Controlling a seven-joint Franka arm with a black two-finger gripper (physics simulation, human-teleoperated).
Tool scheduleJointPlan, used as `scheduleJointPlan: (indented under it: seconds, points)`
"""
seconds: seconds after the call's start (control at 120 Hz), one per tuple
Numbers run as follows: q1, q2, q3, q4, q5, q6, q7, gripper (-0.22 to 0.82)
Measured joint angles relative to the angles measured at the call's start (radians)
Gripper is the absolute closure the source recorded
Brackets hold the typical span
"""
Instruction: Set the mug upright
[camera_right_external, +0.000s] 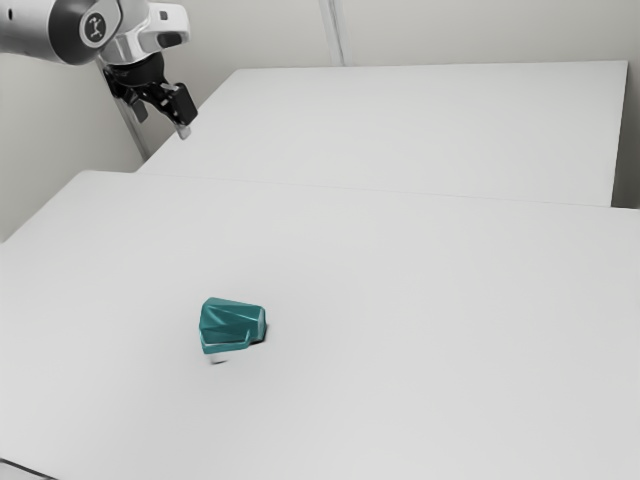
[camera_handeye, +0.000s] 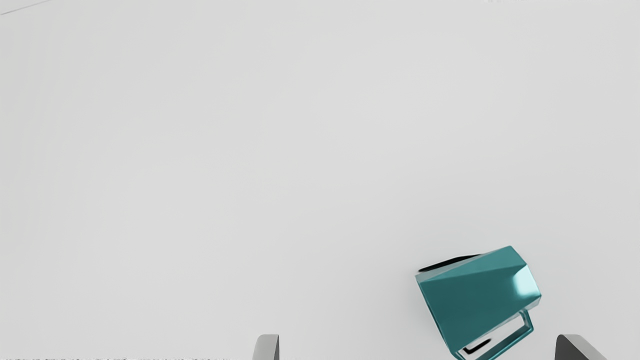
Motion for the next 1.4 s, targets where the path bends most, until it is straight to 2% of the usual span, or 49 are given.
scheduleJointPlan:
  seconds: [0.442,0.575,0.767,0.958,1.092,1.4]
  points:
    - [0.007,0.002,0.017,-0.086,-0.012,0.000,-0.073,0.00]
    - [0.089,0.001,0.038,-0.159,-0.131,-0.001,-0.095,0.00]
    - [0.276,0.012,0.070,-0.261,-0.330,-0.002,-0.116,0.00]
    - [0.359,0.134,0.112,-0.275,-0.507,0.000,-0.129,0.00]
    - [0.308,0.218,0.126,-0.284,-0.626,-0.001,-0.135,0.00]
    - [0.309,0.349,0.148,-0.342,-0.820,-0.001,-0.130,0.00]
